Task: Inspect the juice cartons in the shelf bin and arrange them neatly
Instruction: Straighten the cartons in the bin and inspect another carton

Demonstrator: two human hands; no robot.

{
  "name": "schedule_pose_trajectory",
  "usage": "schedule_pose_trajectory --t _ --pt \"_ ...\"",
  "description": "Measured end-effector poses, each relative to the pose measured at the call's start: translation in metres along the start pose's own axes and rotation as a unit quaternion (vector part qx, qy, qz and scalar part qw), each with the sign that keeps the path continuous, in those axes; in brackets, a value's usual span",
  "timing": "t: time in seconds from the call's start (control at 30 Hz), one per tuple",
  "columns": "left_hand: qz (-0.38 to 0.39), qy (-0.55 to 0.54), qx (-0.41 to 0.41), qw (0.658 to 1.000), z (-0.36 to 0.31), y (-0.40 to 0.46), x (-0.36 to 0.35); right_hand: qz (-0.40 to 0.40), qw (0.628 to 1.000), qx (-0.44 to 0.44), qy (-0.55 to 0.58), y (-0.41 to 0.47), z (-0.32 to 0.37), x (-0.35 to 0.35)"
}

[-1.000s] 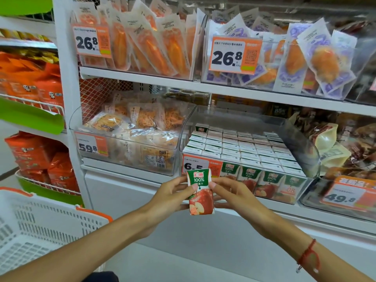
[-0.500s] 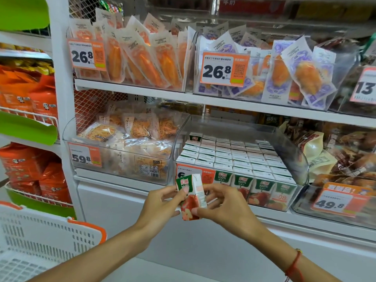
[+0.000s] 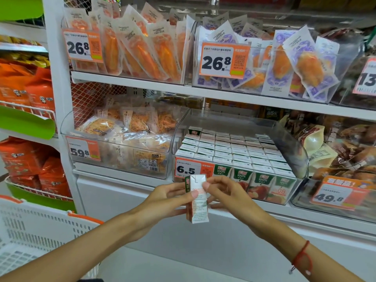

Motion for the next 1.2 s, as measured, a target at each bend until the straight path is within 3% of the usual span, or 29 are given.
schedule_pose_trajectory --t 0.1,0.37,0.53,0.67,0.73,0.83,0.93,1.07,1.2 --pt "0.026 0.008 -0.006 1.000 -0.004 -0.001 -0.002 0.056 0.998 -0.005 0.004 -0.004 0.001 -0.001" --pt "0.031 0.004 -0.021 0.999 -0.002 0.000 -0.003 0.078 0.997 0.000 0.001 -0.005 0.003 0.001" --pt "0.053 -0.049 -0.011 0.997 -0.004 -0.002 0.000 0.172 0.985 0.006 0.002 -0.004 0.002 0.005" --pt "0.033 -0.056 -0.012 0.998 -0.006 -0.003 0.000 0.115 0.993 0.009 0.008 0.000 0.000 0.000" --pt "-0.013 -0.016 -0.016 1.000 -0.005 -0.005 0.001 0.066 0.998 0.017 0.003 0.001 0.000 -0.002" --pt "-0.090 0.018 -0.009 0.996 -0.004 -0.007 0.003 -0.018 0.995 0.021 -0.091 0.000 0.001 -0.005" --pt "-0.088 0.015 0.014 0.996 -0.005 -0.009 -0.002 -0.062 0.984 0.051 -0.159 -0.002 0.001 -0.010" --pt "-0.096 0.034 0.044 0.994 -0.007 -0.009 -0.004 -0.055 0.968 0.109 -0.219 -0.004 0.002 -0.018" --pt "-0.075 0.042 0.062 0.994 -0.009 -0.011 0.005 -0.004 0.991 0.074 -0.108 0.000 0.005 -0.013"
Point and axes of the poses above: each hand's wrist, its own y-axis towards the middle knuckle, its own x-axis out of the back of the hand, z = x × y, the point moved 1 cm from there along y, towards the middle knuckle, and after that the axes turned 3 degrees about z, right-handed, at the moved point
